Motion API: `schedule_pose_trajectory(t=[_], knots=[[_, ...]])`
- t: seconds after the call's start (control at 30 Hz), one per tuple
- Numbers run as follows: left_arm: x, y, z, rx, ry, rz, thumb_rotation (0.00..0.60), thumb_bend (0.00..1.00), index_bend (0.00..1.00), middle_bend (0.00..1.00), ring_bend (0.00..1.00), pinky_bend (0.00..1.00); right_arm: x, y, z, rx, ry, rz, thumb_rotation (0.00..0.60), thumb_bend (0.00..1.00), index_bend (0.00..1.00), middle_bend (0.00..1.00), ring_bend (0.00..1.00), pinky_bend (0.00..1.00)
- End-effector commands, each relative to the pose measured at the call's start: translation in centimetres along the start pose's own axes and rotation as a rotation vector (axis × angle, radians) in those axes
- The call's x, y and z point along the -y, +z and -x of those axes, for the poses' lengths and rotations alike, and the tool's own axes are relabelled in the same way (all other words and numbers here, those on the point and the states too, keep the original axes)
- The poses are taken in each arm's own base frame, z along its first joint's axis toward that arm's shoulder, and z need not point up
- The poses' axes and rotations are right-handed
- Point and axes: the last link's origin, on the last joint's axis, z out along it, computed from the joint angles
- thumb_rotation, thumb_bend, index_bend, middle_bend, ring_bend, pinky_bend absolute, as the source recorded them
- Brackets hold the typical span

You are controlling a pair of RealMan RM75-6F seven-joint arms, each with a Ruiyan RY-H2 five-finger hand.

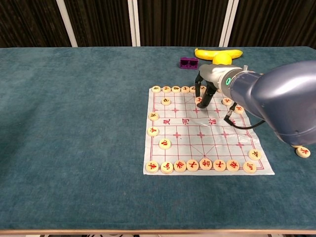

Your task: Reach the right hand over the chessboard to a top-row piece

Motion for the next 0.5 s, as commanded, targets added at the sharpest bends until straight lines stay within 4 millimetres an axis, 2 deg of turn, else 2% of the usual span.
schedule_pose_trajectory(t=[0.03, 0.5], knots=[[0.02, 0.03, 0.02, 0.001, 0.0, -0.001, 0.6, 0.04, 0.05, 0.0, 0.0, 0.07, -0.09, 0.27, -0.36, -0.004, 0.012, 0.009, 0.6, 0.41, 0.51, 0.0, 0.04, 0.07], [0.03, 0.14, 0.13, 0.001, 0.005, -0.003, 0.6, 0.04, 0.05, 0.0, 0.0, 0.07, -0.5, 0.99, -0.08, -0.002, 0.009, 0.021, 0.6, 0.41, 0.51, 0.0, 0.04, 0.07]])
